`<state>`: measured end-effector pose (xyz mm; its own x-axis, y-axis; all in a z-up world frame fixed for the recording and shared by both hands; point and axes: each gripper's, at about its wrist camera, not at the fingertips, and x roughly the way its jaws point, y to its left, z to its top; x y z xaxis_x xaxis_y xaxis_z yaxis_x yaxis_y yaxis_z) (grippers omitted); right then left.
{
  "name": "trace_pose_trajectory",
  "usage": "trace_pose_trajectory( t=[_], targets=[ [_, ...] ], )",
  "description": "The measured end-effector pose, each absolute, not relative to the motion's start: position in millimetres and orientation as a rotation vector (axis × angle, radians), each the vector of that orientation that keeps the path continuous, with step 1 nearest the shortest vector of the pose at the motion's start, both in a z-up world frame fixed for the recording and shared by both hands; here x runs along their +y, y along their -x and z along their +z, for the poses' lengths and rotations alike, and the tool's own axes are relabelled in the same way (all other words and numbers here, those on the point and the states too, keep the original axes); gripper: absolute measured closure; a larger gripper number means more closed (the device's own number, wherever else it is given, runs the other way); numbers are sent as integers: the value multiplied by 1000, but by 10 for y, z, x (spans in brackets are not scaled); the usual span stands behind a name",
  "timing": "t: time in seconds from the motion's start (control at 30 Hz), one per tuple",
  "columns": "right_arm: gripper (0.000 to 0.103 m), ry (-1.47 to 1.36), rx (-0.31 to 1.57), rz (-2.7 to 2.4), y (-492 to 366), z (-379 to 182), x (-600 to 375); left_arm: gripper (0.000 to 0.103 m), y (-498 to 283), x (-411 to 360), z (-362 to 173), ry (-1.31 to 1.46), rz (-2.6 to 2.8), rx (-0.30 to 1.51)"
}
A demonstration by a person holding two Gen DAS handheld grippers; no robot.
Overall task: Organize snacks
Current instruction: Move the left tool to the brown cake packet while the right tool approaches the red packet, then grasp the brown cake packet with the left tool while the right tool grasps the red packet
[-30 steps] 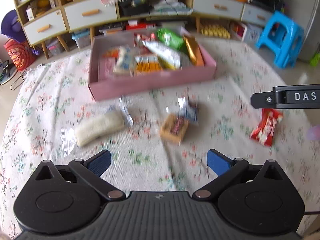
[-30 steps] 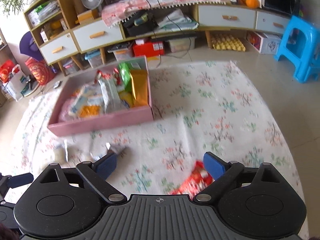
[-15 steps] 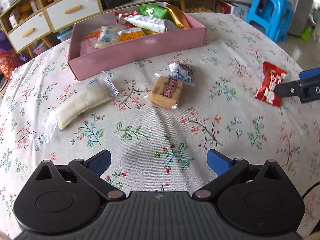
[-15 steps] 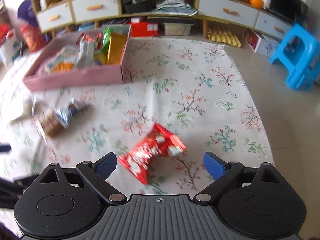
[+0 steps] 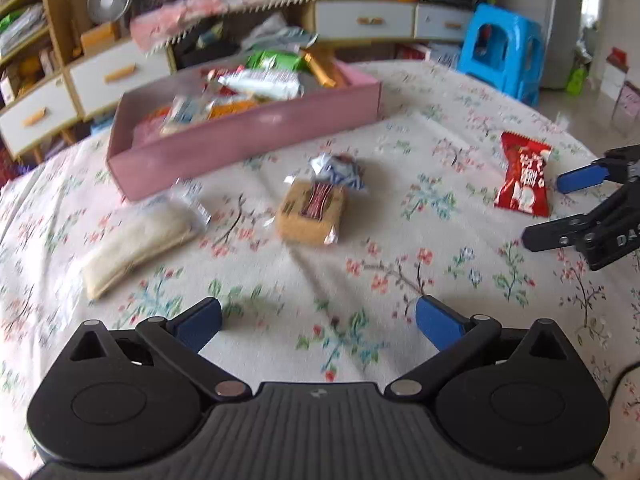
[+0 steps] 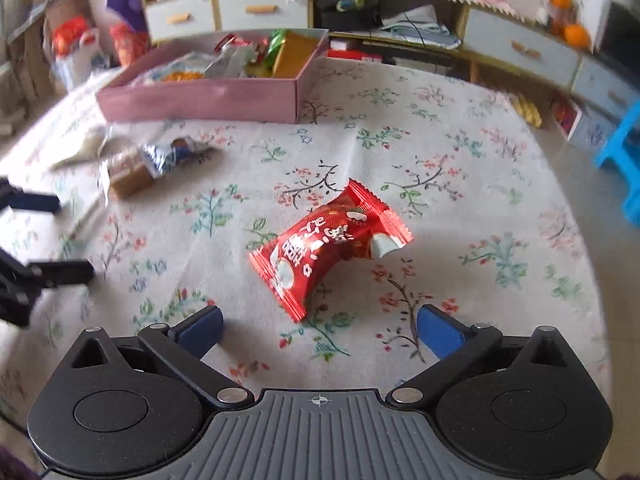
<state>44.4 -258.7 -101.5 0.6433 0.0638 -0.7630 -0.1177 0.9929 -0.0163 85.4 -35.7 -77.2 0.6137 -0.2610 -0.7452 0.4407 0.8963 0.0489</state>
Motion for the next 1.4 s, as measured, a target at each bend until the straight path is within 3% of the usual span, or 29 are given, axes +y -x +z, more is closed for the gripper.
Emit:
trace_pose_trajectory(
  t=[0.47, 0.8, 1.0, 1.23, 1.3, 1.4],
  targets=[
    [0, 70, 737, 126, -513, -1080, -2568, 0, -1079, -526, -814, -232, -401, 736],
    [3, 71, 746, 119, -504, -1050, -2607, 37, -1138, -673, -748, -246, -356, 720],
    [14, 70, 730, 137, -449, -1013, -2634, 49, -1147, -649, -725, -238, -340, 728],
    [39, 41, 725, 155, -474, -967, -2623, 54, -1169, -622, -693, -210, -328, 747],
    [46, 37, 730, 160, -490, -963, -2617, 63, -1179, -605, -677, -193, -328, 755],
    [61, 28, 732, 168, -503, -951, -2611, 65, -1208, -560, -653, -143, -333, 784]
  ],
)
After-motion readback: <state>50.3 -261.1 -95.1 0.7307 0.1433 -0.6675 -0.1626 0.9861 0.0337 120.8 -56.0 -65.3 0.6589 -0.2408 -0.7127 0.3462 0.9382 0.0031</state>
